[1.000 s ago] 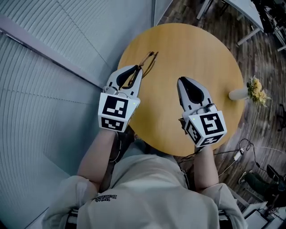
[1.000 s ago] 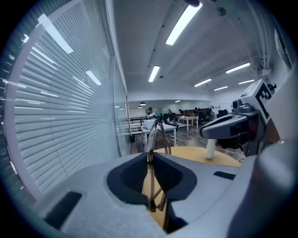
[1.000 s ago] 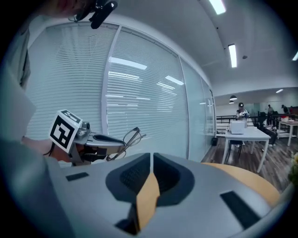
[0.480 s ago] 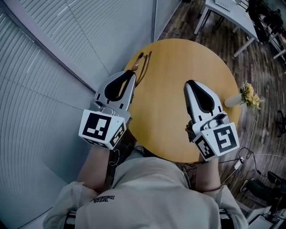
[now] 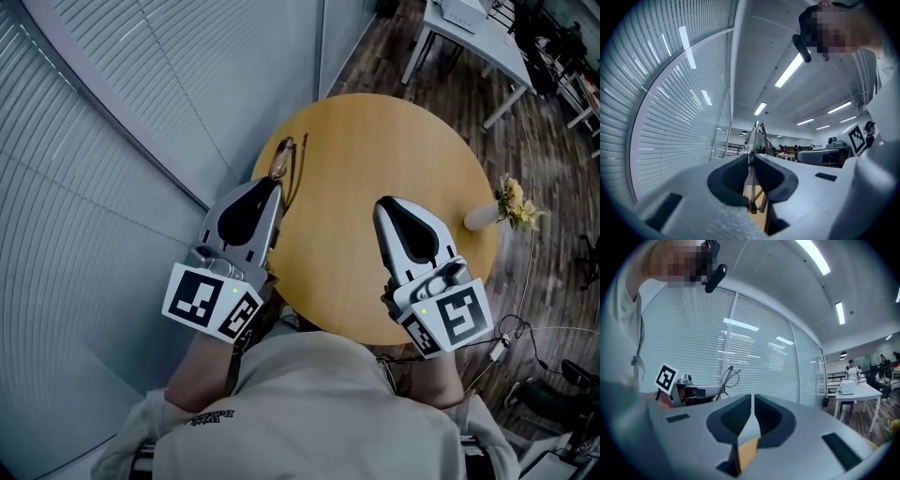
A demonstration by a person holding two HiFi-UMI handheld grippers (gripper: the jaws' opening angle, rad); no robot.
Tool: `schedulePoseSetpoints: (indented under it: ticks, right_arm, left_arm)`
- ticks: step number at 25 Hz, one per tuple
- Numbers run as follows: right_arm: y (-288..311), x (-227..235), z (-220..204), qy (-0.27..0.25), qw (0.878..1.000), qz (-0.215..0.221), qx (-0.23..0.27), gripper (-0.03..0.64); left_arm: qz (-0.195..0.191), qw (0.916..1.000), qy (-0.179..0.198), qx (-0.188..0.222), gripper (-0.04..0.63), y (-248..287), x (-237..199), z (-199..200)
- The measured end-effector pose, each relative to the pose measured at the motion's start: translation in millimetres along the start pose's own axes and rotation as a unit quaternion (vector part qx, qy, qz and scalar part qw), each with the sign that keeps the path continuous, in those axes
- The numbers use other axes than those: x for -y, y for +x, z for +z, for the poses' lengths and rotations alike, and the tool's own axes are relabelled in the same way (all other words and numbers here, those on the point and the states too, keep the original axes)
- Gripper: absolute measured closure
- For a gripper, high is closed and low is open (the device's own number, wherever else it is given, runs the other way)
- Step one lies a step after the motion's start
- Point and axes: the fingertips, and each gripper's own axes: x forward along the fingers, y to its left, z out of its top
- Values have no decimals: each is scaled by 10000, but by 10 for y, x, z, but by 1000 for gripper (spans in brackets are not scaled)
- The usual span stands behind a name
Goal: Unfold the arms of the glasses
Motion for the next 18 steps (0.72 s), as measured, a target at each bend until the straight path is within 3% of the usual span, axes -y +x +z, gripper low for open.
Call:
schedulePoseSetpoints:
  ticks: [7, 13, 18]
  right_arm:
    - [-135, -36, -140, 82, 9998, 32, -155, 575]
    - [-140, -14, -241, 96, 9996, 35, -266, 575]
    - [-118, -1, -306, 129, 9994, 49, -320, 575]
  left_arm:
    - [4, 9994, -342, -99, 545, -132, 61, -152]
    - [42, 9991, -361, -225, 545, -143, 50, -269]
    - [27, 9995, 202, -260, 545, -135, 121, -262]
